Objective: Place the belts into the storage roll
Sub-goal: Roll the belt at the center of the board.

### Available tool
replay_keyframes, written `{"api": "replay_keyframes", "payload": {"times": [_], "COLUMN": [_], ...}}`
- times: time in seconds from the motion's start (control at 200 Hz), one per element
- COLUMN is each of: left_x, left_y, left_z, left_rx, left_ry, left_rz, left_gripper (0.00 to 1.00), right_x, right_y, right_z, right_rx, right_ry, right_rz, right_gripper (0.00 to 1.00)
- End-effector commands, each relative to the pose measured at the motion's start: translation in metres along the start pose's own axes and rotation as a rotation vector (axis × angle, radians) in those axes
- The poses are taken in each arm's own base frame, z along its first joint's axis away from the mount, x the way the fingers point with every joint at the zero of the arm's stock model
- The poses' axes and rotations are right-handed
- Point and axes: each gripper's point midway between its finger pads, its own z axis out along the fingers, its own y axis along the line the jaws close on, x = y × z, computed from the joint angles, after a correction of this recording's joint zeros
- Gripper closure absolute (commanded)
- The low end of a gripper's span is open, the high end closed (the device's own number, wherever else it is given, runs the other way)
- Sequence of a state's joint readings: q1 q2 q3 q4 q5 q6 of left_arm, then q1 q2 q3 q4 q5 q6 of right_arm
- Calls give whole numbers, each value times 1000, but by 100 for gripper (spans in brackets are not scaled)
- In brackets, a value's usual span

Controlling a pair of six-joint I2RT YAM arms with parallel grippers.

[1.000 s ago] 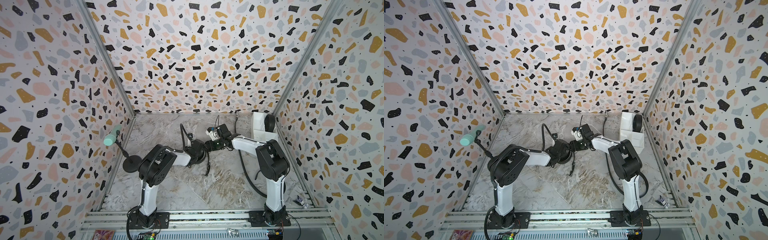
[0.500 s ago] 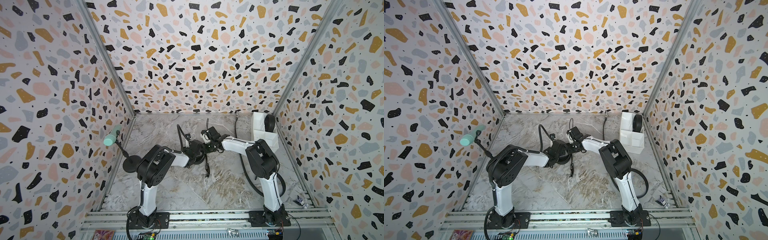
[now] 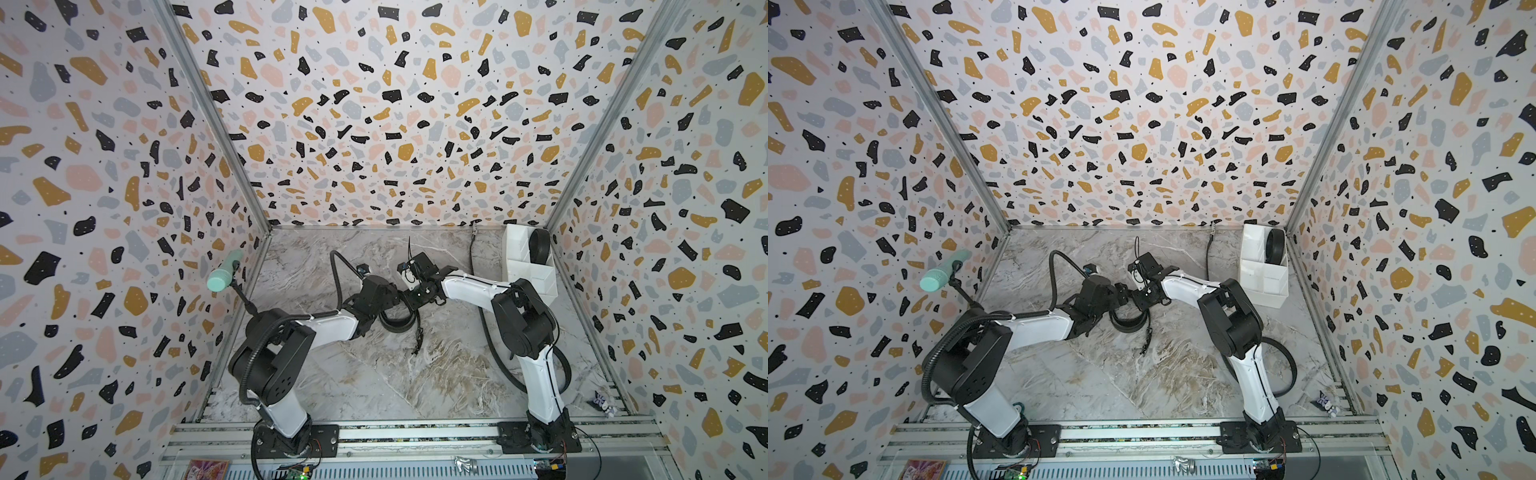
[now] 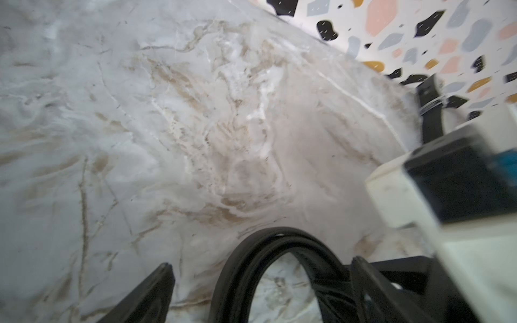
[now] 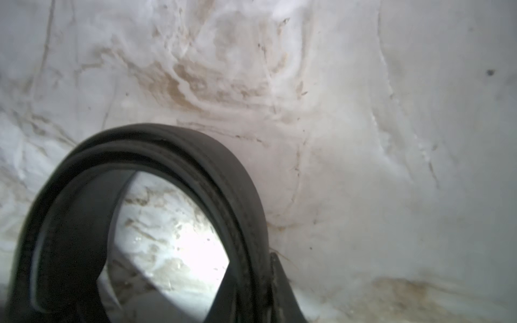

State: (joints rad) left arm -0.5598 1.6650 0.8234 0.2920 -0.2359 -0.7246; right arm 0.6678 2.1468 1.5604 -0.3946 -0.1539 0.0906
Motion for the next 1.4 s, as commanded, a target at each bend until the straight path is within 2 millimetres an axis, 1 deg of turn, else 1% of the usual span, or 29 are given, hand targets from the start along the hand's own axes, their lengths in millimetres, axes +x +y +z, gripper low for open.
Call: {"api": "replay_keyframes", "payload": {"times": [0.0, 0.045, 0.06, 0.175, 0.335, 0.486, 0.531, 0.731, 0.791, 0.831, 0.891, 0.946, 1.006, 1.021, 1.026, 1.076, 1.116, 1.211, 1.317, 1.392], "left_x": [2, 1, 6, 14, 24, 28, 28, 30, 31, 33, 34, 36, 37, 37, 37, 36, 38, 40, 45, 46], "left_y": [-12, -13, -8, 8, 25, 24, 24, 22, 19, 18, 22, 27, 34, 36, 37, 42, 47, 55, 60, 60], "left_z": [-5, -4, -3, 0, -3, 1, 6, 32, 39, 43, 48, 51, 52, 52, 52, 51, 49, 45, 42, 42], "left_rx": [93, 99, 79, 25, -14, -4, -10, -23, -16, -16, -35, -58, -95, -106, -111, -148, -167, -212, -255, -258], "left_ry": [65, 74, 98, 151, 203, 229, 234, 249, 254, 258, 253, 247, 237, 235, 233, 219, 212, 194, 181, 176], "left_rz": [25, 54, 64, 156, 248, 291, 304, 346, 347, 344, 338, 328, 331, 332, 333, 334, 327, 316, 301, 286], "left_gripper": [3, 3, 3, 5, 7, 7, 7, 15, 21, 28, 44, 60, 76, 78, 81, 89, 92, 92, 94, 95], "right_x": [10, 9, 9, 6, 5, 1, 1, 0, 0, 1, 3, 5, 8, 8, 8, 12, 16, 25, 36, 44], "right_y": [-7, -6, -6, -7, -9, -2, -2, 0, 1, 3, 4, 5, 5, 6, 5, 4, 2, 2, 6, 12], "right_z": [-2, -3, -3, -4, 0, 4, 5, 7, 7, 7, 7, 6, 4, 3, 3, 1, -1, -11, -23, -29], "right_rx": [27, 23, 24, 31, 28, -11, -17, -27, -38, -46, -55, -64, -71, -71, -71, -71, -72, -102, -150, -193], "right_ry": [57, 50, 49, 43, 58, 54, 58, 65, 67, 71, 76, 80, 86, 88, 88, 106, 121, 131, 130, 125], "right_rz": [-102, -126, -133, -190, -268, -341, -355, -370, -370, -368, -357, -341, -317, -313, -309, -277, -245, -162, -70, -25], "right_gripper": [96, 96, 96, 93, 92, 92, 92, 92, 92, 89, 85, 82, 71, 68, 67, 62, 60, 54, 53, 50]}}
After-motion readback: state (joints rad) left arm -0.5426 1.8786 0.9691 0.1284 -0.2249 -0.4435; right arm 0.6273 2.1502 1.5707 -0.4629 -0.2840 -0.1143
